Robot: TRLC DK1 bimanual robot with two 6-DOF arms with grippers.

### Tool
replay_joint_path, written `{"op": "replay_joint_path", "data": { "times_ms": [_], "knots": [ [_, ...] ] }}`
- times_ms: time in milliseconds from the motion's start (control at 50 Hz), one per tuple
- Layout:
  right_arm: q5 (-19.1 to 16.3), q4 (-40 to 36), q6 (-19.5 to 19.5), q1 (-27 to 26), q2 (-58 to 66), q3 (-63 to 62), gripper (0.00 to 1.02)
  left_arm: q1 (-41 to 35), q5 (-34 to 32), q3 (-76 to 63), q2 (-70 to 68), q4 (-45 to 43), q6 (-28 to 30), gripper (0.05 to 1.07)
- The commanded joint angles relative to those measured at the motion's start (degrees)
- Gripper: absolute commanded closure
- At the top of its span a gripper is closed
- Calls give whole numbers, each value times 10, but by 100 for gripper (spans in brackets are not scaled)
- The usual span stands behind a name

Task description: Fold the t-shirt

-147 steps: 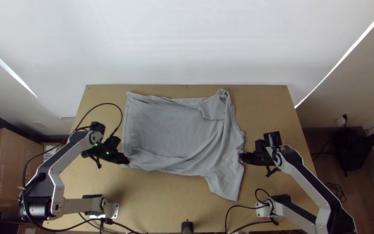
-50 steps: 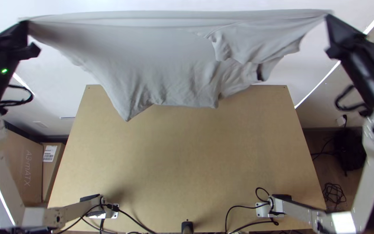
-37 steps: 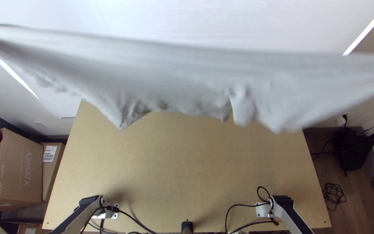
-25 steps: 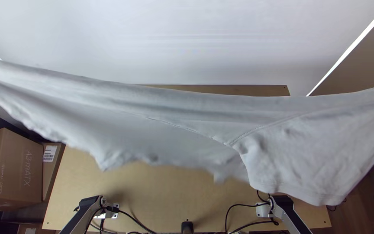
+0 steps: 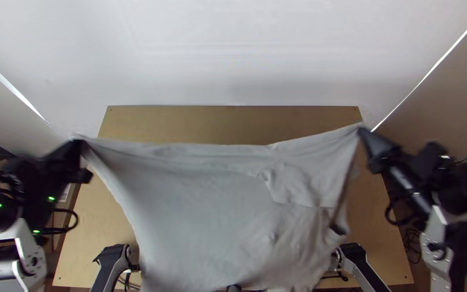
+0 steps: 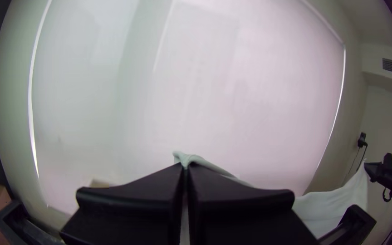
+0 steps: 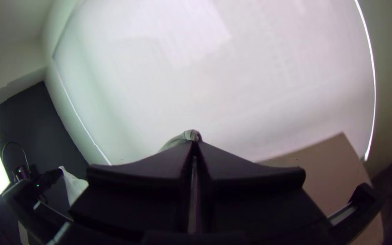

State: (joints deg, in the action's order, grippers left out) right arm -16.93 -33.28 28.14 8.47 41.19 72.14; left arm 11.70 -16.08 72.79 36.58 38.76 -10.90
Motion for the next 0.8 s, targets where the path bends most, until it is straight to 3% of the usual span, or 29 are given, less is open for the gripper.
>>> {"op": "replay_joint_path", "data": {
  "times_ms": [0,320,540,780],
  "knots": [
    [7,-13,17,12,-40,-94,100,-2,-11,-92,-51,6,18,105],
    [12,-21,-21,-9,28,-269,100,-14,-30,-281,-35,-41,25,105],
    [16,69,-27,-19,128,-298,100,-17,-28,-312,69,-133,33,105],
    [21,132,-42,-40,289,-248,100,-18,-23,-295,230,-212,47,105]
  ]
}}
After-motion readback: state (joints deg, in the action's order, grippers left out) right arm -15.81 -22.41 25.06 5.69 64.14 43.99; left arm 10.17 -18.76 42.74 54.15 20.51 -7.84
